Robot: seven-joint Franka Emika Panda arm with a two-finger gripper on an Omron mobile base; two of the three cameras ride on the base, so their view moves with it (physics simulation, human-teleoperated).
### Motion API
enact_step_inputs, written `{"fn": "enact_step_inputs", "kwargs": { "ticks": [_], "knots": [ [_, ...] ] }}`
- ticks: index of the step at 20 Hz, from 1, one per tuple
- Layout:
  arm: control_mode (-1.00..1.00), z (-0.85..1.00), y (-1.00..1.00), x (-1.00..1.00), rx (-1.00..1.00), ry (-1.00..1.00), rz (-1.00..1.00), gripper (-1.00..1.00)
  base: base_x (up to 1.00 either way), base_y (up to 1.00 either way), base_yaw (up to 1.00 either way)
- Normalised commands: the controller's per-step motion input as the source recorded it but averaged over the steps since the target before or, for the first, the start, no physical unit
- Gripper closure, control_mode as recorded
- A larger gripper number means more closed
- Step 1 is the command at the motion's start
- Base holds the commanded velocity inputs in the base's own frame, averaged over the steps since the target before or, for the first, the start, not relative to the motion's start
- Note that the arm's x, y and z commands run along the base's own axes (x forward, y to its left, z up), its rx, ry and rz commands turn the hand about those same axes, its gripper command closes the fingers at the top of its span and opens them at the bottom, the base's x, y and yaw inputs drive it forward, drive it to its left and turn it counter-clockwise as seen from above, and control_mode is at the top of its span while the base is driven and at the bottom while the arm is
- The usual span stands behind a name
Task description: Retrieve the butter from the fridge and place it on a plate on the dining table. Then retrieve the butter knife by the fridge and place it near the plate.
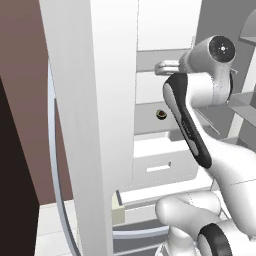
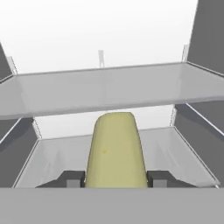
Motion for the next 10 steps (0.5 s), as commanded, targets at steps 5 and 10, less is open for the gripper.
{"fn": "enact_step_inputs", "kwargs": {
  "ticks": [5, 10],
  "knots": [
    [-1.0, 0.0, 0.0, -0.96, 0.0, 0.09, 0.04, 1.0, 0.0, 0.0, 0.0],
    [-1.0, 0.0, 0.0, -0.64, 0.0, 0.21, 0.03, 1.0, 0.0, 0.0, 0.0]
  ]
}}
